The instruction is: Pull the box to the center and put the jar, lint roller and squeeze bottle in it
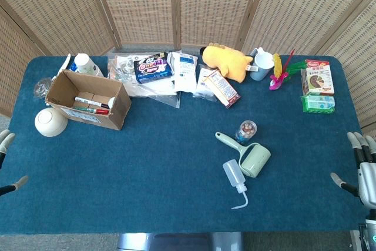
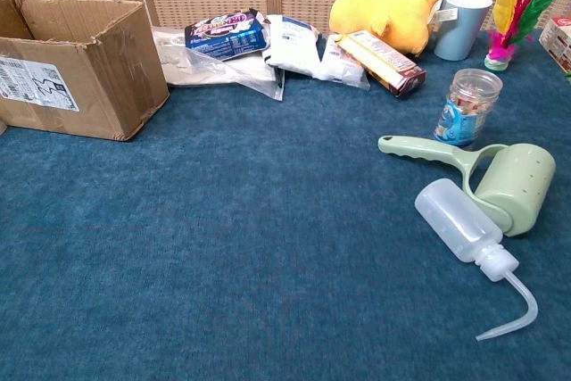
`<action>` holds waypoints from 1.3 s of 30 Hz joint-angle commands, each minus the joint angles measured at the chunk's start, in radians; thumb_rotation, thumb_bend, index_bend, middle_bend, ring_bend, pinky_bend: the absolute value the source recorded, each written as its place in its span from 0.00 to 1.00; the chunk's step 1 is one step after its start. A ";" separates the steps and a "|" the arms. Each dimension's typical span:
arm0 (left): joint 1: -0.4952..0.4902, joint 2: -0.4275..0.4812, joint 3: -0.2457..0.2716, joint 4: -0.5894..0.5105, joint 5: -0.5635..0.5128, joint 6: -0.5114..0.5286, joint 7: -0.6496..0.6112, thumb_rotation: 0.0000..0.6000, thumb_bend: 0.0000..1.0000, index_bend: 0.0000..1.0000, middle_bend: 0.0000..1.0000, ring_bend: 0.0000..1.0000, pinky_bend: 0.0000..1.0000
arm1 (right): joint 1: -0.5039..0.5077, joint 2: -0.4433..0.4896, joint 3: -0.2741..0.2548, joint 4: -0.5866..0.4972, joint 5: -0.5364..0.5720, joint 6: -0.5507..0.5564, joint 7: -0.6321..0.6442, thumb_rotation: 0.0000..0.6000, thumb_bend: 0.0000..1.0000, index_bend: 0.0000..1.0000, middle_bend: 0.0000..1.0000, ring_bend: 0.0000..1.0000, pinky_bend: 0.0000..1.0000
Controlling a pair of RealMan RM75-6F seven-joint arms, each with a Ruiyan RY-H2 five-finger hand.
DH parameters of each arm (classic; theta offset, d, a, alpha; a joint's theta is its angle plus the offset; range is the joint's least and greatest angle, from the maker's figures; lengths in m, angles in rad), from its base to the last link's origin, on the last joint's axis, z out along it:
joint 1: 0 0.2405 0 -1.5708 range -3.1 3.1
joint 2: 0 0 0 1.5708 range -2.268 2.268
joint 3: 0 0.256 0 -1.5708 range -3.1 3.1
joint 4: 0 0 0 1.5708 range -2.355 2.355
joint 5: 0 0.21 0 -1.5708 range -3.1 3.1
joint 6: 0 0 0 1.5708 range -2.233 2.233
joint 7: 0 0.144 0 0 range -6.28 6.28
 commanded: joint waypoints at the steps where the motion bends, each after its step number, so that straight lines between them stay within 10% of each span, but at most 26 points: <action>1: 0.000 0.000 0.000 0.000 -0.001 0.000 -0.001 1.00 0.03 0.00 0.00 0.00 0.00 | 0.000 0.000 0.000 0.000 0.000 -0.001 0.001 1.00 0.00 0.01 0.00 0.00 0.00; 25: -0.032 0.028 -0.040 -0.011 -0.026 -0.023 -0.024 1.00 0.03 0.00 0.00 0.00 0.00 | 0.003 -0.001 -0.002 -0.001 0.003 -0.011 0.000 1.00 0.00 0.01 0.00 0.00 0.00; 39: -0.303 0.095 -0.151 0.037 -0.099 -0.367 -0.030 1.00 0.02 0.00 0.00 0.00 0.00 | 0.004 0.001 0.001 -0.005 0.008 -0.011 0.006 1.00 0.00 0.01 0.00 0.00 0.00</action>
